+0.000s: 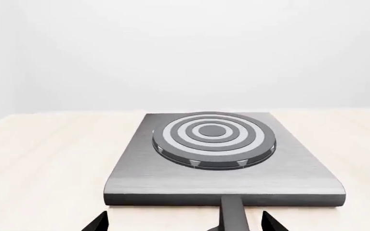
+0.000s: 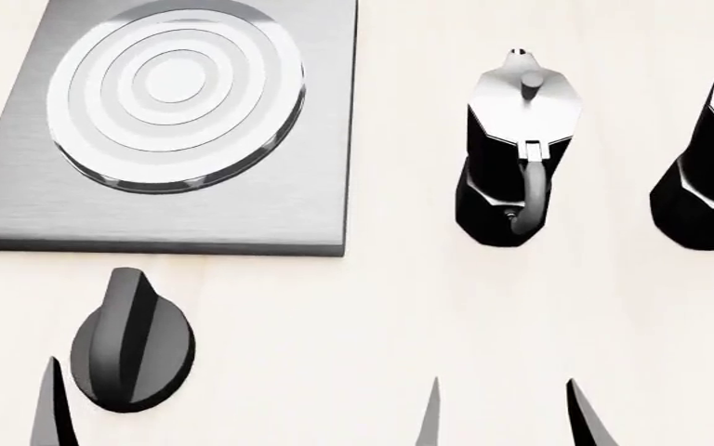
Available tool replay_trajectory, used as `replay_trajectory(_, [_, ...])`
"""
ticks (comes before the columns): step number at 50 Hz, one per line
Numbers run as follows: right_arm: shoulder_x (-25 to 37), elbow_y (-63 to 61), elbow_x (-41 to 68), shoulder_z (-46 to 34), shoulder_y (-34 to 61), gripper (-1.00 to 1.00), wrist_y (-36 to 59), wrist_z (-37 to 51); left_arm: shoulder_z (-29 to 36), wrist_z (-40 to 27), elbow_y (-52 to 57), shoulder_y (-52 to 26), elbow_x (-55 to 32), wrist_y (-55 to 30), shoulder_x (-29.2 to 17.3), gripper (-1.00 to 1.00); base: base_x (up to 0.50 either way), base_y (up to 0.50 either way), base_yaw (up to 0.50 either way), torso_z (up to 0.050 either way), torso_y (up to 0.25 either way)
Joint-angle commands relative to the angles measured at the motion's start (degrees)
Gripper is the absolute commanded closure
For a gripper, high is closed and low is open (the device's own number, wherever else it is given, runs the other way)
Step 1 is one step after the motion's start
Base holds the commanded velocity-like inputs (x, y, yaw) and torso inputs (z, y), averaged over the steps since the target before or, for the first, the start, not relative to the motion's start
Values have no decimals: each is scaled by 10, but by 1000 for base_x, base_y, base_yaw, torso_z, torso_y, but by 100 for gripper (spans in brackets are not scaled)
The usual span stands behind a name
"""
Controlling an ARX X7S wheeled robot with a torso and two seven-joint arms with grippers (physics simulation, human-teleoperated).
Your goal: Turn off the stove.
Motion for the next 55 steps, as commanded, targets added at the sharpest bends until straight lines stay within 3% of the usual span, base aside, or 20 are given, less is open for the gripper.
replay_trajectory(1, [1,2,2,-2,1,-100,-1,2,1,-2,0,-1,-3,0,-2,-100,0,0,0,0,0])
replay_trajectory(55, [12,-1,10,-7,3,-100,-5,9,11,-11,-2,-4,-6,2,-10,-100,0,0,0,0,0])
